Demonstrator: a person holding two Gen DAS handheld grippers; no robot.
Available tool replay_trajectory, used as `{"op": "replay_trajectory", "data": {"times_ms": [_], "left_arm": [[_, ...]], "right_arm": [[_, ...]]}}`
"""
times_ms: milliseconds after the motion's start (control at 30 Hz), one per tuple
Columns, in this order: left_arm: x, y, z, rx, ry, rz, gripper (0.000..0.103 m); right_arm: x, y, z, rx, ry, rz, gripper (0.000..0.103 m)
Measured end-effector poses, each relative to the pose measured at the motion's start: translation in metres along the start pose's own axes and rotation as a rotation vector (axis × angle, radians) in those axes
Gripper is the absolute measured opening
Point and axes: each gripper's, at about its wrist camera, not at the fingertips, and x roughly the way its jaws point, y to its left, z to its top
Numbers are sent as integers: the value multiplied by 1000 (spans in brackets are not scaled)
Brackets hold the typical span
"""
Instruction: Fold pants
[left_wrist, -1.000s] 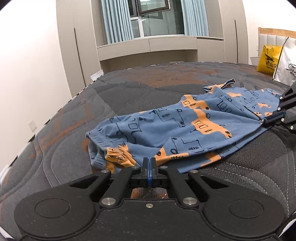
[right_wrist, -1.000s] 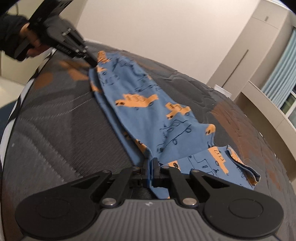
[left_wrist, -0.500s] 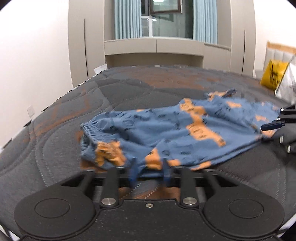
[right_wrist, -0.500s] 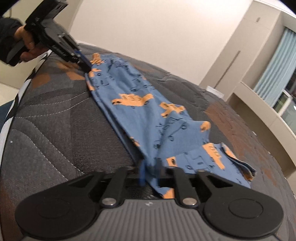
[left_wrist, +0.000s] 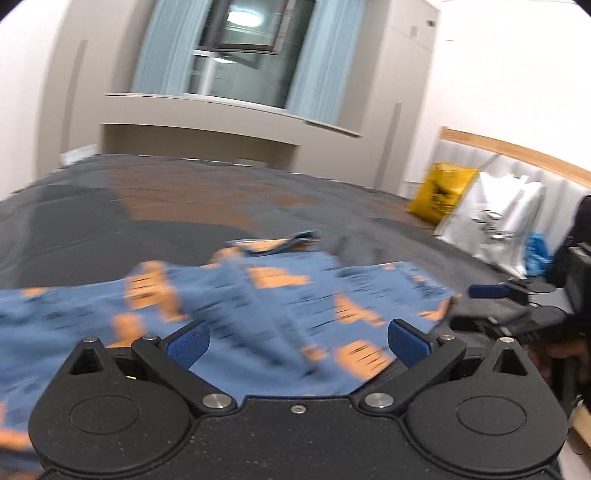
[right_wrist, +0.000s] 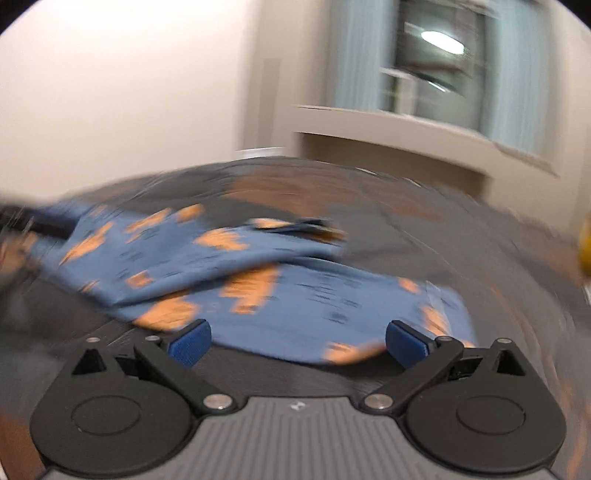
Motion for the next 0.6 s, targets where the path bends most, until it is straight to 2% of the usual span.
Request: {"op": "replay_trajectory", "data": {"times_ms": [133,233,300,400,433,467,533,600], "left_arm": [[42,-21,7,-16,23,-73,102],[67,-28,10,-42,48,-92,102],[76,-28,10,-56,58,-97,102],[83,-26,7,-60,72,-82,102],[86,-26,6,-62,77,-79,102],[84,-23,5,-68,81,-79,102],[85,-21,4,-78,84,-81,102],[85,-17,4,-89,82,-86,102]], "right_arm": [[3,-67,-1,261,48,-139,101],[12,-113,-7,445,99,-123,81],[17,-129,-12,513,120,-113,75],[25,-137,-16,546,127,-101,57],[27,-137,-15,540,125,-118,41],[29,-138,-14,543,122,-136,29],[28,-143,-13,585,93,-138,21],[27,-142,-12,563,80,-153,19]]}}
